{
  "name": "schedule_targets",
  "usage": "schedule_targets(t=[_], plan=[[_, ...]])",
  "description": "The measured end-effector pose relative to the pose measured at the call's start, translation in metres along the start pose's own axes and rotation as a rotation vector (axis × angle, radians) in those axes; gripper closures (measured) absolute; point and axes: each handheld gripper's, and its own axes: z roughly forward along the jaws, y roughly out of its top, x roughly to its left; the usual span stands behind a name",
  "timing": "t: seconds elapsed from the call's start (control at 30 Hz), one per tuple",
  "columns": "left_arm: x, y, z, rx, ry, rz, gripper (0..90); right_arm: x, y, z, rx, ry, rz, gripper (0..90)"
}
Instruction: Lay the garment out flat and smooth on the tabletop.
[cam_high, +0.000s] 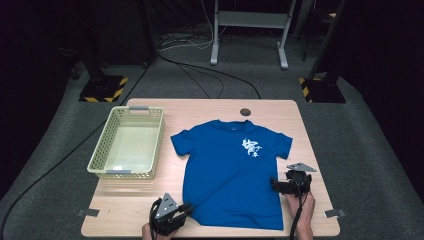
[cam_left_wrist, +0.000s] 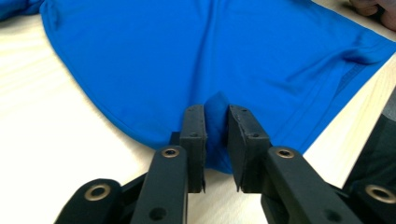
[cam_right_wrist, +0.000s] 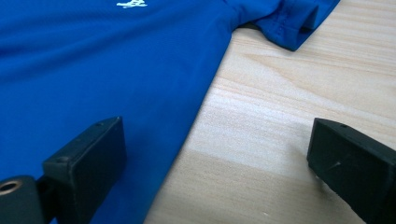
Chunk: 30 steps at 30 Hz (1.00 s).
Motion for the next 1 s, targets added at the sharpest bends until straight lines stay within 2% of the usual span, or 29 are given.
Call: schedule_targets(t=[0.07, 0.2, 0.23, 0.27, 0.3, 0.33, 0.4, 0.47, 0.5, 0.53, 0.57, 0.6, 0.63, 0.67, 0.7, 0.77, 0.83, 0.87, 0.9, 0.97, 1.0], plan=[[0.001, -0.001, -0.002, 0.003, 0.002, -0.002, 71.2, 0.0, 0.0, 0.0, 0.0, 0.0, 0.0, 3.9], [0.003, -0.007, -0.017, 0.001, 0.002, -0.021, 64.2, 0.0, 0.0, 0.0, 0.0, 0.001, -0.001, 3.8], [0.004, -0.008, -0.022, -0.003, 0.01, -0.028, 59.4, 0.0, 0.0, 0.0, 0.0, 0.001, -0.002, 3.8], [0.007, -0.008, -0.03, -0.021, 0.026, -0.045, 48.3, 0.0, 0.0, -0.001, 0.002, 0.002, -0.003, 3.6], [0.007, -0.008, -0.03, -0.021, 0.026, -0.045, 42.5, 0.0, 0.0, -0.001, 0.002, 0.002, -0.003, 3.6], [0.01, -0.007, -0.033, -0.038, 0.032, -0.058, 42.5, 0.0, -0.001, -0.001, 0.002, 0.003, -0.003, 3.6], [0.015, -0.004, -0.037, -0.069, 0.037, -0.082, 35.2, 0.0, -0.002, -0.002, 0.003, 0.005, -0.01, 3.7], [0.021, 0.001, -0.032, -0.07, 0.044, -0.09, 30.5, 0.0, -0.003, -0.003, 0.004, 0.006, -0.011, 3.2], [0.023, 0.005, -0.028, -0.058, 0.045, -0.084, 28.6, 0.0, -0.004, -0.004, 0.005, 0.005, -0.011, 2.8], [0.028, 0.012, -0.011, 0.006, 0.028, -0.052, 24.4, -0.001, -0.005, -0.006, 0.001, 0.025, 0.0, 0.0], [0.028, 0.012, -0.011, 0.006, 0.028, -0.052, 22.4, -0.001, -0.005, -0.006, 0.001, 0.025, 0.0, 0.0], [0.031, 0.015, -0.002, 0.03, 0.024, -0.024, 22.1, -0.006, -0.007, -0.011, -0.043, 0.064, 0.041, 0.0], [0.034, 0.018, 0.006, 0.063, 0.03, 0.006, 21.3, -0.009, -0.009, -0.013, -0.049, 0.077, 0.057, 0.0], [0.039, 0.019, 0.02, 0.113, 0.053, 0.038, 19.5, -0.012, -0.011, -0.015, -0.048, 0.076, 0.065, 0.0], [0.039, 0.019, 0.02, 0.113, 0.053, 0.038, 19.6, -0.012, -0.011, -0.015, -0.048, 0.076, 0.065, 0.0], [0.041, 0.017, 0.03, 0.154, 0.064, 0.061, 19.2, -0.016, -0.015, -0.019, -0.036, 0.043, 0.046, 0.0], [0.041, 0.012, 0.032, 0.146, 0.086, 0.094, 17.9, -0.021, -0.019, -0.022, -0.028, 0.02, 0.034, 0.0], [0.041, 0.011, 0.03, 0.147, 0.083, 0.096, 15.1, -0.026, -0.022, -0.026, -0.023, 0.004, 0.023, 0.0], [0.043, 0.01, 0.027, 0.129, 0.076, 0.09, 15.1, -0.026, -0.022, -0.026, -0.023, 0.004, 0.023, 0.0], [0.051, 0.007, 0.018, 0.099, 0.105, 0.059, 14.3, -0.032, -0.026, -0.03, -0.014, -0.009, 0.015, 0.0], [0.062, 0.003, 0.01, 0.082, 0.139, 0.024, 13.6, -0.037, -0.03, -0.033, -0.008, -0.016, 0.015, 0.0]])
